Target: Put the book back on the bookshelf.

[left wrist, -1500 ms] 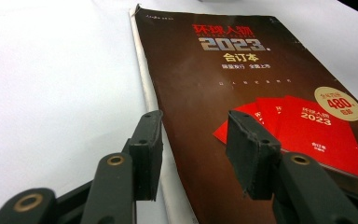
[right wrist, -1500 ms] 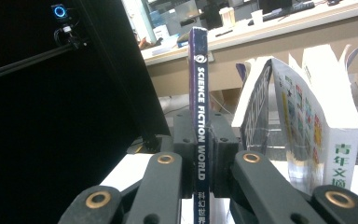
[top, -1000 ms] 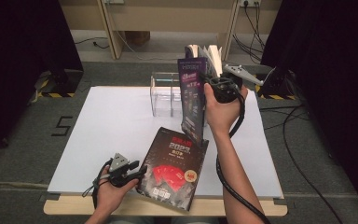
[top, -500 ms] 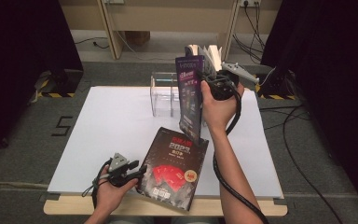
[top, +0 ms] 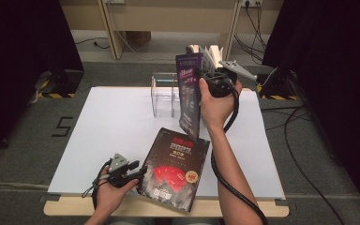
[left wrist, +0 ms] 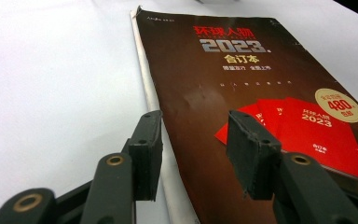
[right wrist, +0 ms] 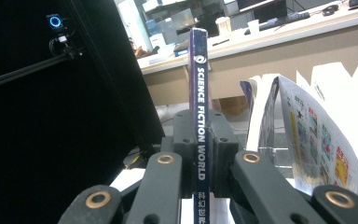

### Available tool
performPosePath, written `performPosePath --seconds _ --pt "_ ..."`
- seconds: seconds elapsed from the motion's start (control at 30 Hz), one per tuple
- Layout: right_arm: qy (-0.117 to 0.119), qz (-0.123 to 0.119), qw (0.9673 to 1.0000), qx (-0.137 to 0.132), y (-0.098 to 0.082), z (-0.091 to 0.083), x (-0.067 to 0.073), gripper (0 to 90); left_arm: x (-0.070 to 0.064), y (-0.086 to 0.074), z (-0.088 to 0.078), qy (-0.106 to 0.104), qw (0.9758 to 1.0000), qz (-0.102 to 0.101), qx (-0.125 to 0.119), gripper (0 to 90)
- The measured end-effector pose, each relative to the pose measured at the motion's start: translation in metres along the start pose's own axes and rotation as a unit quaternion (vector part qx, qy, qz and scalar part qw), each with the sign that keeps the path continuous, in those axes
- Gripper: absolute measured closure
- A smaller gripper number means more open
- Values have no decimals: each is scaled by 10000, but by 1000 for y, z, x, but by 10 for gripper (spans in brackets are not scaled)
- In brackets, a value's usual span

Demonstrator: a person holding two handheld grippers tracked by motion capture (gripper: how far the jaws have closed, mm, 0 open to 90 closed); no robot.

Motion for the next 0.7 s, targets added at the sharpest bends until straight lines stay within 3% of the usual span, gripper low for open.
performPosePath --seconds 0.7 --pt "-53 -60 10000 -21 5 15 3 848 2 0 -1 26 10000 -16 -5 548"
Point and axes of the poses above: each handheld gripper's, and its own axes: z roughly forward along the jaws, y roughly out of its top, x roughly to its left, the point moved 5 cm from there along z, roughly forward along the jaws, and after that the axes turned 1 degree about -x, right-handed, at the moved point
